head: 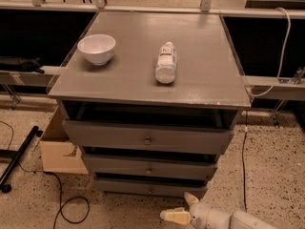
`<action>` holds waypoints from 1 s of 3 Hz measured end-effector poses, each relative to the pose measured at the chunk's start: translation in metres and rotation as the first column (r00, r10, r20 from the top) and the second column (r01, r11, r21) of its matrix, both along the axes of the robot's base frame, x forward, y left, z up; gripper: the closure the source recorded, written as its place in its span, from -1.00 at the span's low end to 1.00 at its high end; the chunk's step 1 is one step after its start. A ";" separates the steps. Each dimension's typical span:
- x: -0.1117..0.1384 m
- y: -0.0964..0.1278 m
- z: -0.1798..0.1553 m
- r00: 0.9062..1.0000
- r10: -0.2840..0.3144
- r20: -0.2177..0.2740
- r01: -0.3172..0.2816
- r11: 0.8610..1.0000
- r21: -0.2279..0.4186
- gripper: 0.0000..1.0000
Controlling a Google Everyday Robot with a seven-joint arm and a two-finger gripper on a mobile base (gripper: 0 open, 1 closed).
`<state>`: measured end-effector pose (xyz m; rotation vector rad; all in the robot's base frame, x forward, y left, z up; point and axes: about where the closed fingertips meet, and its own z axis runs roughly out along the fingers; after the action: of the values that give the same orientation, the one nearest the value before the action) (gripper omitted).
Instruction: Open bottom drawer
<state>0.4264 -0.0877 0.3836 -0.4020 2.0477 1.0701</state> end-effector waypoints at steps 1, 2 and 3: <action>-0.007 0.001 -0.030 0.998 0.000 -0.060 0.001 1.000 0.013 -1.00; -0.017 0.000 -0.062 0.993 -0.011 -0.117 0.014 1.000 0.022 -1.00; -0.019 0.000 -0.067 0.992 -0.012 -0.124 0.015 1.000 0.023 -1.00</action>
Offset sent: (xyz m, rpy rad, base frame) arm -0.0305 -0.0053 -0.1027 0.0307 0.1862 -0.0320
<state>0.4072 -0.0875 0.3171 -0.3163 2.1409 1.1354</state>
